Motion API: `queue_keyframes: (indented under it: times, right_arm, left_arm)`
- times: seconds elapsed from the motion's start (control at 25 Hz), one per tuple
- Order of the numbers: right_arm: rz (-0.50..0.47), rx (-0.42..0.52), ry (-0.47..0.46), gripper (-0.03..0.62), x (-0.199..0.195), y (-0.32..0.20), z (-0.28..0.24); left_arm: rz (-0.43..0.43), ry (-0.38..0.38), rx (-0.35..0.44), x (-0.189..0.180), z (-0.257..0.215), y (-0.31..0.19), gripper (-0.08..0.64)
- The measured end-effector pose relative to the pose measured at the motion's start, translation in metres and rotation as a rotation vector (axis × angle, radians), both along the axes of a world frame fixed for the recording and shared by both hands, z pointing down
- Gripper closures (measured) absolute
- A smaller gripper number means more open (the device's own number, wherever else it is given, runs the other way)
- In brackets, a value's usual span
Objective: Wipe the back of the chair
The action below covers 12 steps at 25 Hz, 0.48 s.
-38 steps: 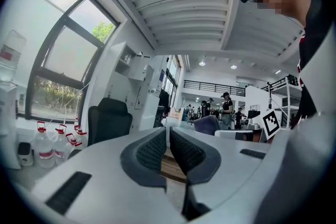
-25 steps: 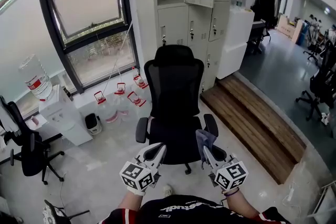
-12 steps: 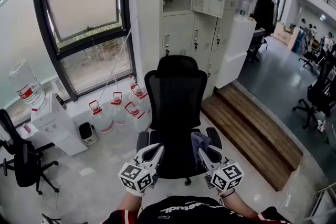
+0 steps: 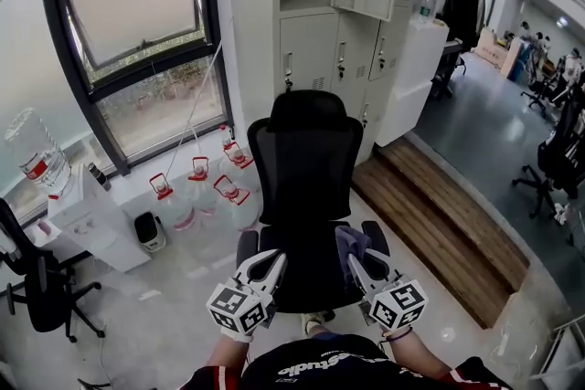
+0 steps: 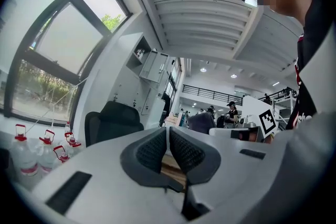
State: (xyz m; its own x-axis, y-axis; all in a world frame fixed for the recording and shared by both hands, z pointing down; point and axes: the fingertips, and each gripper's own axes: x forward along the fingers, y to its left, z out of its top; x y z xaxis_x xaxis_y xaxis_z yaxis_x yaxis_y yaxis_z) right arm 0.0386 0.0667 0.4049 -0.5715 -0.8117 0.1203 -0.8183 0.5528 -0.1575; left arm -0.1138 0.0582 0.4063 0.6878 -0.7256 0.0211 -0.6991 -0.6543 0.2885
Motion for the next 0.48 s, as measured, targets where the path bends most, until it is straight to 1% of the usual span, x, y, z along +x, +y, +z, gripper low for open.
queue_keyframes:
  times: [0.08,0.2,0.36,0.48]
  right_arm:
    - [0.004,0.000,-0.016,0.522,0.002,-0.017,0.003]
    - [-0.019,0.001,-0.019,0.523,0.001,-0.045,0.007]
    - [-0.054,-0.005,-0.024,0.523,-0.002,-0.089,0.011]
    - [-0.071,0.006,-0.022,0.523,0.002,-0.123,0.007]
  left_arm:
    - [-0.008,-0.012,-0.004,0.000,0.003,-0.013,0.523]
    - [-0.023,-0.023,-0.012,0.000,0.006,-0.036,0.523]
    - [-0.043,-0.035,-0.013,0.002,0.003,-0.078,0.523]
    - [-0.050,-0.038,0.003,0.009,-0.006,-0.112,0.523]
